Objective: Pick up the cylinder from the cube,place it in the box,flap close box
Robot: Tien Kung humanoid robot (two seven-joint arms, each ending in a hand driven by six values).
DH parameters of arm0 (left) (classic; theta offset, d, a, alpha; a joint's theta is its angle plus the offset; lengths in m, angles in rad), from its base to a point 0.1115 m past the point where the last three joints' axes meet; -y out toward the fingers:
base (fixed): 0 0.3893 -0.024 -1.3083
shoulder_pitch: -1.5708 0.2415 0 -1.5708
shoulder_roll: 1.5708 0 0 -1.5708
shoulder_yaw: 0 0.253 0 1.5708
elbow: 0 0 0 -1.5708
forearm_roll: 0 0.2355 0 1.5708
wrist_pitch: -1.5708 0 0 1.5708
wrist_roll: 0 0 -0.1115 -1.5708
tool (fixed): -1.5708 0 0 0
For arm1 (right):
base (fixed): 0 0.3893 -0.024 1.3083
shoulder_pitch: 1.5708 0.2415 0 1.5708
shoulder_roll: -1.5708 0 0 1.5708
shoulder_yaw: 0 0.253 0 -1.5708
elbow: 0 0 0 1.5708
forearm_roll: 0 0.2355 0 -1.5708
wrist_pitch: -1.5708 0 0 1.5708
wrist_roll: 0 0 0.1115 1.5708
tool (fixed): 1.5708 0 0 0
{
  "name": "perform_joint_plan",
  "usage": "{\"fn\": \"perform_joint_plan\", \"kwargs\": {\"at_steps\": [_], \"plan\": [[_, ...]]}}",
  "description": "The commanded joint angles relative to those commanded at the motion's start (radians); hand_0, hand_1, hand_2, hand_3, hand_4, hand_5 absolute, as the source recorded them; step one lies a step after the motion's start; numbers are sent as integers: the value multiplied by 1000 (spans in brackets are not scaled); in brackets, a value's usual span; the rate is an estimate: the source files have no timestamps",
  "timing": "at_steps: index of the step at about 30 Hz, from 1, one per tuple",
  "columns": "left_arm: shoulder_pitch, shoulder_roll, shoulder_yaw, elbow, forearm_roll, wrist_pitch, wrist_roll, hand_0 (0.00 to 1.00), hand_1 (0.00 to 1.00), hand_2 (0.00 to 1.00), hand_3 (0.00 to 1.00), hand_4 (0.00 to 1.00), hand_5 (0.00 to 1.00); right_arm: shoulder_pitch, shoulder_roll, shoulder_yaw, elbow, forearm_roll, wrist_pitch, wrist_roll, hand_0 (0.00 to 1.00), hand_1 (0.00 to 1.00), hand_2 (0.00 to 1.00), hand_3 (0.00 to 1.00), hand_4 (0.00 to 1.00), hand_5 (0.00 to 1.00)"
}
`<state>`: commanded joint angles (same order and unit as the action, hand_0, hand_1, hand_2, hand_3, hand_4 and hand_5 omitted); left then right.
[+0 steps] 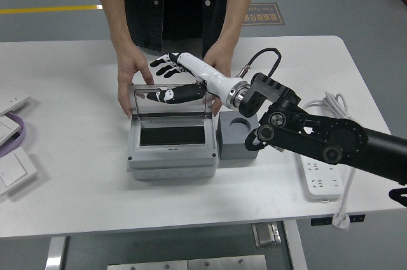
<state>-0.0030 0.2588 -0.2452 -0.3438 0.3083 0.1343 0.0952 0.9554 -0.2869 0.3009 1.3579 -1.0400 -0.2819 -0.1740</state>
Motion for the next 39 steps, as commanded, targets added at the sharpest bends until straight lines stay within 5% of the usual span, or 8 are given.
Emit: {"fn": "perform_joint_plan", "kwargs": {"at_steps": [11, 31, 39], "plan": [[-3, 0, -3, -3, 16, -6, 6, 595, 513, 563, 620, 708, 198, -27, -60, -1, 47, 8, -19, -2, 842, 725, 712, 776, 883, 419], [0, 1, -19, -4, 19, -5, 15, 596, 514, 564, 622, 722, 210, -105, -135, 2, 253, 5, -25, -32, 817, 716, 711, 776, 846, 453], [-3, 1, -21, -4, 19, -5, 16, 598, 515, 564, 623, 727, 215, -133, -148, -4, 265, 2, -1, -43, 812, 718, 711, 775, 814, 446]]}}
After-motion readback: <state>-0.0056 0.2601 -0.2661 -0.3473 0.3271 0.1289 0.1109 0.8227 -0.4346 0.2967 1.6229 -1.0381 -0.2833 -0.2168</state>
